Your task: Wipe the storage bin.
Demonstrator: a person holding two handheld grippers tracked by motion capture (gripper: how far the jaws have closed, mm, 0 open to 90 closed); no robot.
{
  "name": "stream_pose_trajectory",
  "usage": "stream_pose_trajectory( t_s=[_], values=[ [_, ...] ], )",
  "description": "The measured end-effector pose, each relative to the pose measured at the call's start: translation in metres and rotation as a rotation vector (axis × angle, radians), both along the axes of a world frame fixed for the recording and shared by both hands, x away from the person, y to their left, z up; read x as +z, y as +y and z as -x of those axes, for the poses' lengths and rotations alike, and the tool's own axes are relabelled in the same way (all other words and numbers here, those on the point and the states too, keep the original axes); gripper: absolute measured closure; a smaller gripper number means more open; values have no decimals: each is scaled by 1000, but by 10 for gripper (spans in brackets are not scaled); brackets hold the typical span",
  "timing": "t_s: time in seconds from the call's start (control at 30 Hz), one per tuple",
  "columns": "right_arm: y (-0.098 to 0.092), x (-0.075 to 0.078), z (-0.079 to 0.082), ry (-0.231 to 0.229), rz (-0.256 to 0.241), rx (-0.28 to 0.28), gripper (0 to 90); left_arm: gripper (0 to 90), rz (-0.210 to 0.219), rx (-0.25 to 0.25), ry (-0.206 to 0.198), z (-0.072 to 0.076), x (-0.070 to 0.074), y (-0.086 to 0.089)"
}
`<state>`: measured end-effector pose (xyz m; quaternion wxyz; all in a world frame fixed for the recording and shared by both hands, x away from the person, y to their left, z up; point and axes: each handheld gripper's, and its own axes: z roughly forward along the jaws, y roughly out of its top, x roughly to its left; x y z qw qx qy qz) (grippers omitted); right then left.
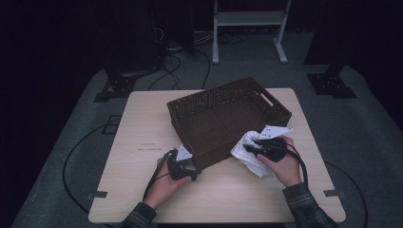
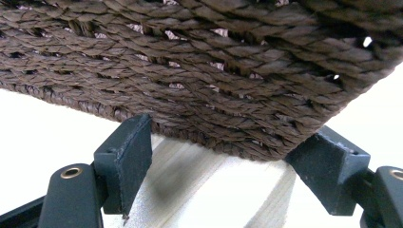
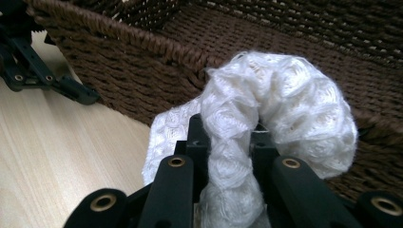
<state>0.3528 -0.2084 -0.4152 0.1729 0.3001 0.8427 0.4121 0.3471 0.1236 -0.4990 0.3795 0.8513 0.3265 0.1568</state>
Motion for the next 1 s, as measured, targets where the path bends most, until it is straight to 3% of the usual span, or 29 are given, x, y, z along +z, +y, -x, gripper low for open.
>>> stream_pose_trajectory(
  t_s=[0.4, 1.0],
  values=[
    [5, -24, -10, 69, 39, 1, 761, 236, -3, -1, 0, 0, 0, 0],
    [4, -45, -19, 134, 57, -17, 757, 236, -2, -1, -1, 0, 0, 0]
  ],
)
